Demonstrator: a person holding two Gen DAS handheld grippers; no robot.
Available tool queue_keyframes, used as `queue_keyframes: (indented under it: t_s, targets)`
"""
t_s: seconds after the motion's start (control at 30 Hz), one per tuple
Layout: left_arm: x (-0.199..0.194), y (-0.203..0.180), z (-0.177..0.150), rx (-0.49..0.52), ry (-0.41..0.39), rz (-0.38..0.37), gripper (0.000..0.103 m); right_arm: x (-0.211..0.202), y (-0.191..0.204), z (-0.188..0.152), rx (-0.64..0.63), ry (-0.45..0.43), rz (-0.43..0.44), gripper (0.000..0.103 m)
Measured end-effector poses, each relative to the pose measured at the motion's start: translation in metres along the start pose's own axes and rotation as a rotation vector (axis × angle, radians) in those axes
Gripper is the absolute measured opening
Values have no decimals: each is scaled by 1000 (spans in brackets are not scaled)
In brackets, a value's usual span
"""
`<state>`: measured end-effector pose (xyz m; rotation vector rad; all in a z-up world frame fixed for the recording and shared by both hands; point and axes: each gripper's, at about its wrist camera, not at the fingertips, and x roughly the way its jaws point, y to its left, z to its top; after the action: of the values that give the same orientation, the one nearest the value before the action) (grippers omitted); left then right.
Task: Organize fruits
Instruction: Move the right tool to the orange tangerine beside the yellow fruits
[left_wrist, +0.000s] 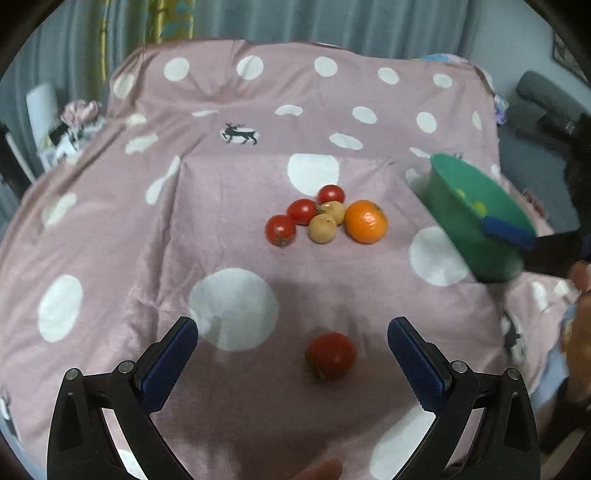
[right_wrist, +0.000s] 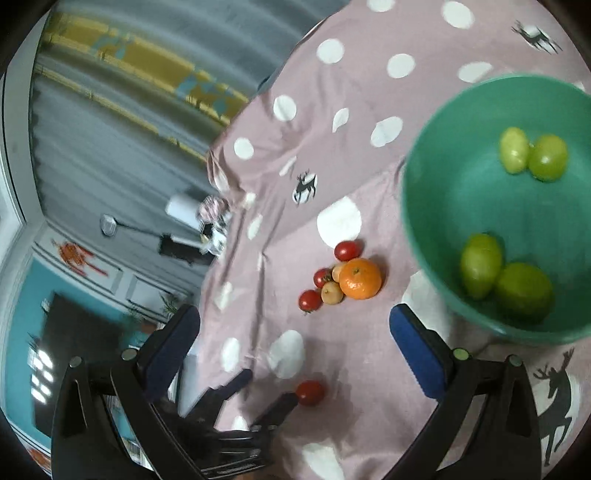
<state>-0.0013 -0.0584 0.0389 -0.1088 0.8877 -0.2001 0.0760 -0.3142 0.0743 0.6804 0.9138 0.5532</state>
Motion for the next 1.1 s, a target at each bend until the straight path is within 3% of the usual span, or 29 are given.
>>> queue_keyframes:
  t_s: [0.17,0.3,0.5,0.63,0.77,0.83,0.97,1.1]
  targets:
    - [-19,5,-1,19,-55,2,102,34,2,-10,-35,153,-19,102]
    - [-25,16,-1,13,-59,-18,102,52,4,-18,-36,241,-6,94]
    - [-22,28,-13,33,-28,13,102,61,12,-25,-108,220,-122,86]
    - [-20,34,-20,18,10,-15,102,71,0,-23,-19,253,-130,79]
    - [-18,36,-24,17,34,-15,102,79,-16,-12,64,171,-267,72]
    - [-18,33,-26,35,37,-7,102,86,-20,-6,76,163,-318,62]
    - [-20,24,-33,108,27,41,102,100,-22,2,72,166,-381,54]
    - [-23,20,-36,151,10,66,102,98,-33,10,174,94,-346,55]
